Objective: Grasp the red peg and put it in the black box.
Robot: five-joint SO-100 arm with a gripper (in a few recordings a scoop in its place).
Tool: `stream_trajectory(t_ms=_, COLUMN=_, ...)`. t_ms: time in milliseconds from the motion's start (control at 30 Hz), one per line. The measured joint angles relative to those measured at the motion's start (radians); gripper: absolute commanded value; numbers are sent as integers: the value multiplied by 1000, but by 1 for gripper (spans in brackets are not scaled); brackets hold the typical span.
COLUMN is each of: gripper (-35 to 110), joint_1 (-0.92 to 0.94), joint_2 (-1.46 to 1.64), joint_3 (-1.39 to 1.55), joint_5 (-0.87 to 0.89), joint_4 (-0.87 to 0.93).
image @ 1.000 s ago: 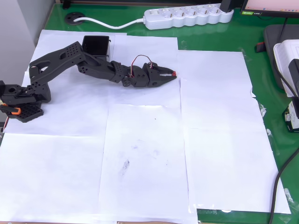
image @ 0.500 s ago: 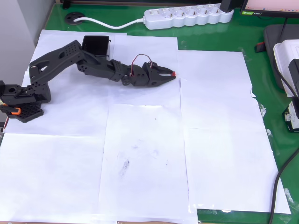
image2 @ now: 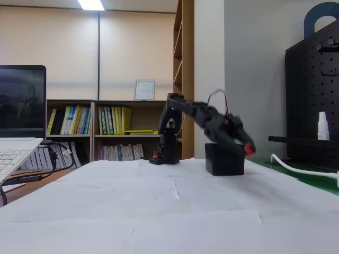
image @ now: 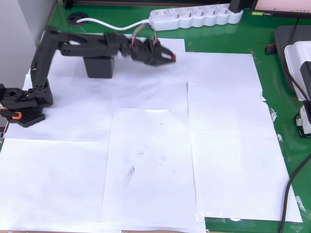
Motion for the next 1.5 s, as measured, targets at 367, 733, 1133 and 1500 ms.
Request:
stream_trajectory(t_ms=367, gripper=0, joint_1=-178, joint_2=-518, joint_3=-236, joint_5=6, joint_4=517)
stream_trajectory(t_ms=733, gripper=0, joint_1=-351, joint_2=-723, joint_3=-359, joint_5=58, joint_4=881)
stream_trajectory(t_ms=1133, gripper=38, joint_1=-319, joint_2=-854, joint_3=-870, joint_5=-89, joint_4=419)
stream_trajectory(t_ms=1500, gripper=0, joint_1=-267, joint_2=-1100, joint_3=-1023, joint_5=-69, joint_4=302)
